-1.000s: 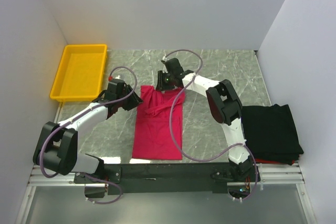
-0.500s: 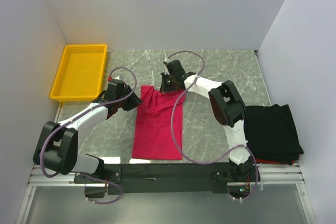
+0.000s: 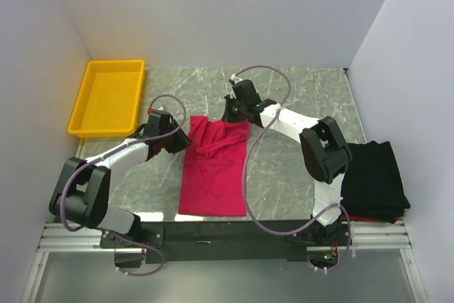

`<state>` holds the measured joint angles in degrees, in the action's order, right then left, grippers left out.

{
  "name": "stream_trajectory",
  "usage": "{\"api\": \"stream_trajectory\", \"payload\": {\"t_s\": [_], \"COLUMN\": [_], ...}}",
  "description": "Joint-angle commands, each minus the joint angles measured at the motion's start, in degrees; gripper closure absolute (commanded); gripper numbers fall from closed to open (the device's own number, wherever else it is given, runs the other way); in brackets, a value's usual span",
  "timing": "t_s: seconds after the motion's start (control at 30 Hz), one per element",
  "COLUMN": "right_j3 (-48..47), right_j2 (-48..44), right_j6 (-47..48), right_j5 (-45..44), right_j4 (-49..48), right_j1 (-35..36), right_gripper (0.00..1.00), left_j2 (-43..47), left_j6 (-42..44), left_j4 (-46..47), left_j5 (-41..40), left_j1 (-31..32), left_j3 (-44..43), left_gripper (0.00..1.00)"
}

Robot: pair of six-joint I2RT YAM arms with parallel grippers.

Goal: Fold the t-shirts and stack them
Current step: Fold the tshirt

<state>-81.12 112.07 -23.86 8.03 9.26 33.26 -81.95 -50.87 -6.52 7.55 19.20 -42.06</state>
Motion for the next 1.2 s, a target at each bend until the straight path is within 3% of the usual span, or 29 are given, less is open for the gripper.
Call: {"api": "stream_trajectory", "payload": {"t_s": [0.0,0.73,1.17], "right_j3": [2.98,16.61,18.98], "right_j2": [-4.58,-15.13,-16.8], "right_j6": [-0.14,-1.89,-2.25], "right_j5": [-3.19,-7.94,-8.9], "right_j4": [-1.35,-1.79,-1.96], "right_j1": [0.41,0.41,0.93], "right_gripper": [1.0,1.0,1.0], "left_j2": [-0.84,-5.76,-8.22], "left_j6": [-0.72,-0.72,-0.63], "left_j4": [2.31,3.97,1.87], "left_j5": [-0.96,-1.31,-0.78], "left_j1": [-0.22,-0.13,-0.04], "left_j3": [0.32,-0.39,-10.05], "left_gripper": [0.64,0.65,0.65]}}
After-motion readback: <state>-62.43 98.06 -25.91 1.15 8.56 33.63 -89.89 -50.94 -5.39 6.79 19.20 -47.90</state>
